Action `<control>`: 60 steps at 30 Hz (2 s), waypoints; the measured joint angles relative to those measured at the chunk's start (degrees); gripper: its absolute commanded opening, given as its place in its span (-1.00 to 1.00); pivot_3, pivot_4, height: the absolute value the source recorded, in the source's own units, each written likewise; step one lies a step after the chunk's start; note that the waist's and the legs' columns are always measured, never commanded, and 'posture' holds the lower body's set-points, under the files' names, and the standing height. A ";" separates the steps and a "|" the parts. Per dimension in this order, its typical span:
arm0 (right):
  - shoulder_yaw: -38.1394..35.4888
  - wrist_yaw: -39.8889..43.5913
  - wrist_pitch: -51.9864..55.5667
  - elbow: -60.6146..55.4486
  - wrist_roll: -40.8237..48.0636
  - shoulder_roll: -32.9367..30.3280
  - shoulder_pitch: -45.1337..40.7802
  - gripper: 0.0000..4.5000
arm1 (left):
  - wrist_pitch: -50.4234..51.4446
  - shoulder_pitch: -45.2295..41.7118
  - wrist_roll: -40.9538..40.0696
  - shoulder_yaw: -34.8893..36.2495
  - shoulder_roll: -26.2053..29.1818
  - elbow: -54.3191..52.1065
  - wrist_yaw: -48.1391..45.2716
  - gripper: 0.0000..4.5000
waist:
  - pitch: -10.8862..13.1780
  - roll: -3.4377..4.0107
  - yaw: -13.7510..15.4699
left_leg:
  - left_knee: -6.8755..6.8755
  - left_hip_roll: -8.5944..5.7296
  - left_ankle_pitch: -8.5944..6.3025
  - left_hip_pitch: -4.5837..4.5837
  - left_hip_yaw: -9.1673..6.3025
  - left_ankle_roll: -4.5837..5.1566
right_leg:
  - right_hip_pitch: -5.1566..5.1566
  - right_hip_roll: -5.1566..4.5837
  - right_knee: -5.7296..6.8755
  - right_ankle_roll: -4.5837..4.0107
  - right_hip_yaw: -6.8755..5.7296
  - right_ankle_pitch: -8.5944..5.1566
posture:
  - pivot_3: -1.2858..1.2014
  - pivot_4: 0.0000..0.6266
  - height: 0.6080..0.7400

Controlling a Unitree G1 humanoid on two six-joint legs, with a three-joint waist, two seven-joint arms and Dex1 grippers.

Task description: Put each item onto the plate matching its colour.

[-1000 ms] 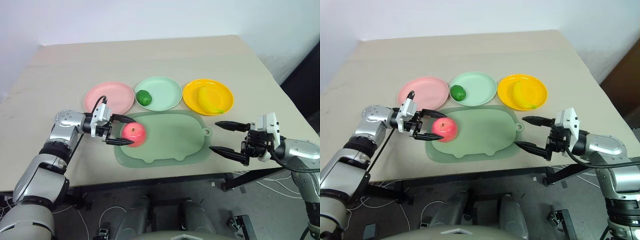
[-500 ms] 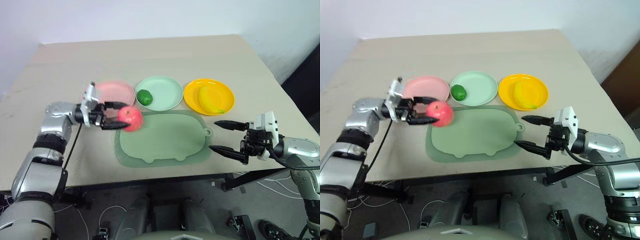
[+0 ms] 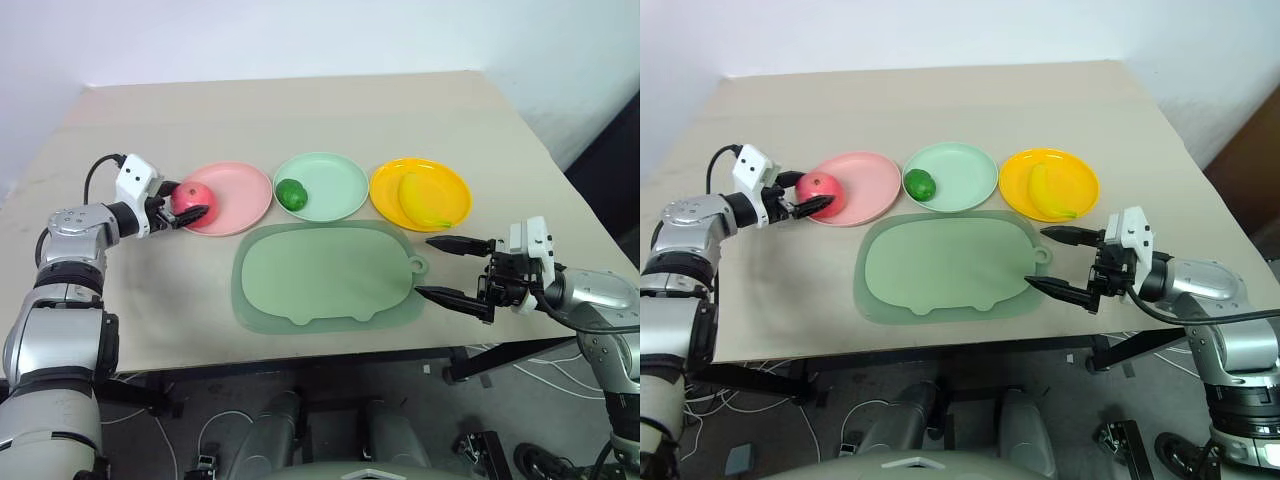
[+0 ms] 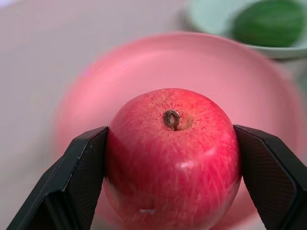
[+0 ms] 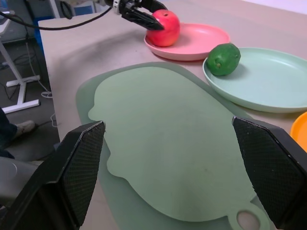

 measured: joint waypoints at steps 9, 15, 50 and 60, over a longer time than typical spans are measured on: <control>0.00 0.00 0.12 0.16 0.33 0.00 -0.11 1.00 | 2.45 -1.70 5.08 2.32 -1.68 0.48 10.73 0.67 | 0.00 0.00 -0.33 | 0.00 0.01 0.00 0.02 0.02 0.00 | 0.11 0.04 0.08 0.15 0.02 0.08 | 0.03 -0.52 0.95; 0.15 -0.32 0.15 0.16 0.36 0.02 -0.58 1.00 | 4.64 -1.98 4.91 5.29 -3.33 0.48 7.82 0.67 | 0.00 0.00 -0.16 | 0.05 0.00 0.01 0.03 0.04 0.00 | 0.10 0.03 0.07 0.15 0.01 0.09 | 0.03 -0.52 0.95; 1.04 -0.56 -0.39 1.15 0.22 1.25 -0.79 1.00 | 10.08 -3.03 2.69 11.92 -2.85 -3.25 -10.04 1.00 | 0.00 -0.01 -0.23 | 0.10 0.00 0.02 0.01 0.05 0.02 | 0.18 0.03 0.08 0.19 0.01 0.11 | 0.03 -0.52 0.95; -0.48 -0.04 -0.70 2.74 0.21 -0.14 0.34 1.00 | 10.93 5.88 -5.40 18.38 7.75 -13.98 -29.45 1.00 | -0.04 0.06 -0.49 | 0.02 0.04 0.01 0.13 0.12 0.01 | 0.08 0.01 0.05 -0.03 0.11 0.00 | 0.03 -0.52 0.95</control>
